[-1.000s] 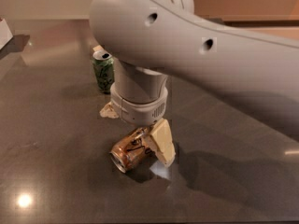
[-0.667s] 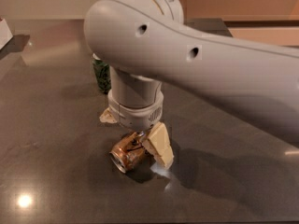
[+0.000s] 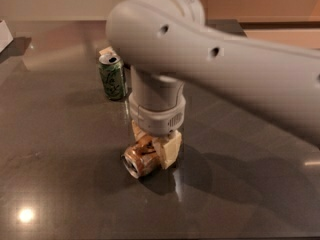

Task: Place orange can upright

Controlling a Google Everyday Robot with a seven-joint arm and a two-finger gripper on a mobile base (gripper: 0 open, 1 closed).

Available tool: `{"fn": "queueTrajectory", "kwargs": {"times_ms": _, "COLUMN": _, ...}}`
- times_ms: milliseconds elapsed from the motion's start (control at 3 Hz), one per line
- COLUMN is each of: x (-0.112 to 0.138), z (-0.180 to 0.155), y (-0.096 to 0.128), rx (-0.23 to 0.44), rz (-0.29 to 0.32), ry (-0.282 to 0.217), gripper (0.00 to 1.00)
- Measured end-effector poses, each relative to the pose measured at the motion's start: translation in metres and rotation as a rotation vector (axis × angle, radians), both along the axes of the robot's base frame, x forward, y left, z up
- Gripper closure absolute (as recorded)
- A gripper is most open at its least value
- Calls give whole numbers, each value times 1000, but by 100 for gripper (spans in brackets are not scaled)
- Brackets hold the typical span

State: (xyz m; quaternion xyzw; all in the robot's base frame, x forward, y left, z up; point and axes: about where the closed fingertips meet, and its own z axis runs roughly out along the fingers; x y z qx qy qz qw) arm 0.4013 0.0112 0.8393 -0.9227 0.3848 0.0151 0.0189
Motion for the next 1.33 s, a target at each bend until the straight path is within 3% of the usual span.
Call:
{"fn": "queueTrajectory", "kwargs": {"times_ms": 333, "x": 5, "z": 25, "y": 0, "rx": 66, "rz": -62, "ry": 22, "gripper": 99}}
{"fn": "queueTrajectory", "kwargs": {"times_ms": 667, "x": 8, "z": 38, "y": -1, "rx": 104, "rz": -104, "ry": 37, "gripper": 100}}
{"fn": "queueTrajectory", "kwargs": {"times_ms": 1000, "x": 21, "z": 73, "y": -15, "rx": 238, "rz": -251, "ry": 139, "gripper": 100}}
{"fn": "queueTrajectory", "kwargs": {"times_ms": 1333, "x": 35, "z": 110, "y": -11, "rx": 380, "rz": -334, "ry": 197, "gripper": 100}}
